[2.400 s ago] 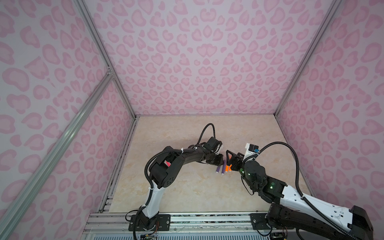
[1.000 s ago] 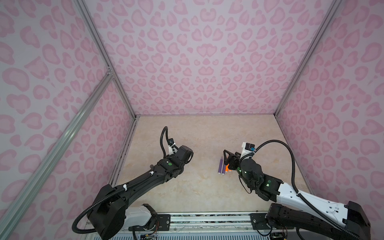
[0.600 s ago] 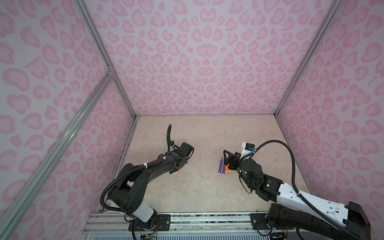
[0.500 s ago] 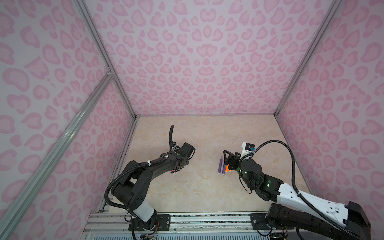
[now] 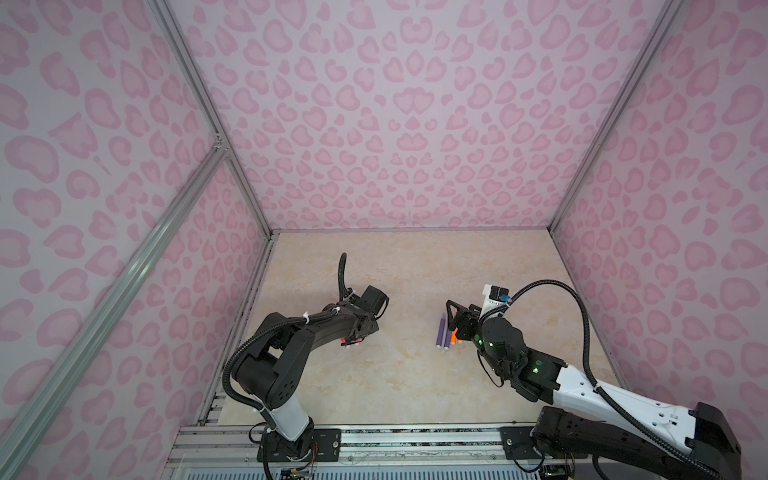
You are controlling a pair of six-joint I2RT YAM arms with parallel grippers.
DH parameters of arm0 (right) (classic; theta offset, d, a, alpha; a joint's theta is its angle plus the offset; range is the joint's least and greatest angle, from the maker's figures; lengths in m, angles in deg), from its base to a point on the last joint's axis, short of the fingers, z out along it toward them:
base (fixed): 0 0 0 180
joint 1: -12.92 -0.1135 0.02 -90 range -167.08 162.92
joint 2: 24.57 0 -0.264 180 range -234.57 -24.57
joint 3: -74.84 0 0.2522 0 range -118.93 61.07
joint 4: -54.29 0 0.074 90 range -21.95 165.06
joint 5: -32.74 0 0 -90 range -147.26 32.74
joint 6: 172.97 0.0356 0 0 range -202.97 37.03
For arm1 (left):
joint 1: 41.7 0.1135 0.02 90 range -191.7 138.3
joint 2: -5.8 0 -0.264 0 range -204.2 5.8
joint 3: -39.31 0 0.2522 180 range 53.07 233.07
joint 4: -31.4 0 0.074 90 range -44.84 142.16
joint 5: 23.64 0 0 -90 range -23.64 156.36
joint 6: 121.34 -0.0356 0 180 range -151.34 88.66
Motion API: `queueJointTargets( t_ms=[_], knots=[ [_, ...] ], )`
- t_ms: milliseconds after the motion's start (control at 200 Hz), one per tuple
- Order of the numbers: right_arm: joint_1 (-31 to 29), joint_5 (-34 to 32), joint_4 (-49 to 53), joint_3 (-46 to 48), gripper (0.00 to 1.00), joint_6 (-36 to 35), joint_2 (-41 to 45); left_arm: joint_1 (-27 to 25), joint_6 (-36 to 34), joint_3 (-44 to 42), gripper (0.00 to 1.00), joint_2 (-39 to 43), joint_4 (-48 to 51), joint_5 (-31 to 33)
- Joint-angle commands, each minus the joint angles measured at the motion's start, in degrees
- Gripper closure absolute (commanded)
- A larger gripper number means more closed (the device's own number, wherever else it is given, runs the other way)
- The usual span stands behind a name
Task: Insert the pens into the pen caps
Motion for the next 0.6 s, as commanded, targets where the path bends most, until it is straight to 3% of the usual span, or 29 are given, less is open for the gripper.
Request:
queueJointTargets(
  t_ms=[0, 155, 305, 550, 595],
  knots=[
    [0.0, -0.2, -0.4, -0.1, 0.23, -0.2, -0.1, 0.2, 0.3, 0.0, 0.77, -1.0, -0.8, -3.1],
    [-0.1, -0.2, -0.4, -0.1, 0.23, -0.2, 0.0, 0.2, 0.2, 0.1, 0.77, -0.9, -0.9, -3.0],
    [0.0, -0.1, -0.4, -0.1, 0.23, -0.2, 0.0, 0.3, 0.3, 0.0, 0.68, -0.9, -0.7, -3.0],
    [0.0, 0.0, -0.4, -0.2, 0.23, -0.2, -0.1, 0.5, 0.9, -0.8, 0.70, -1.3, -1.9, -4.2],
    [0.0, -0.1, -0.4, -0.1, 0.23, -0.2, -0.2, 0.6, 1.0, -0.9, 0.75, -1.3, -2.1, -4.6]
  ],
)
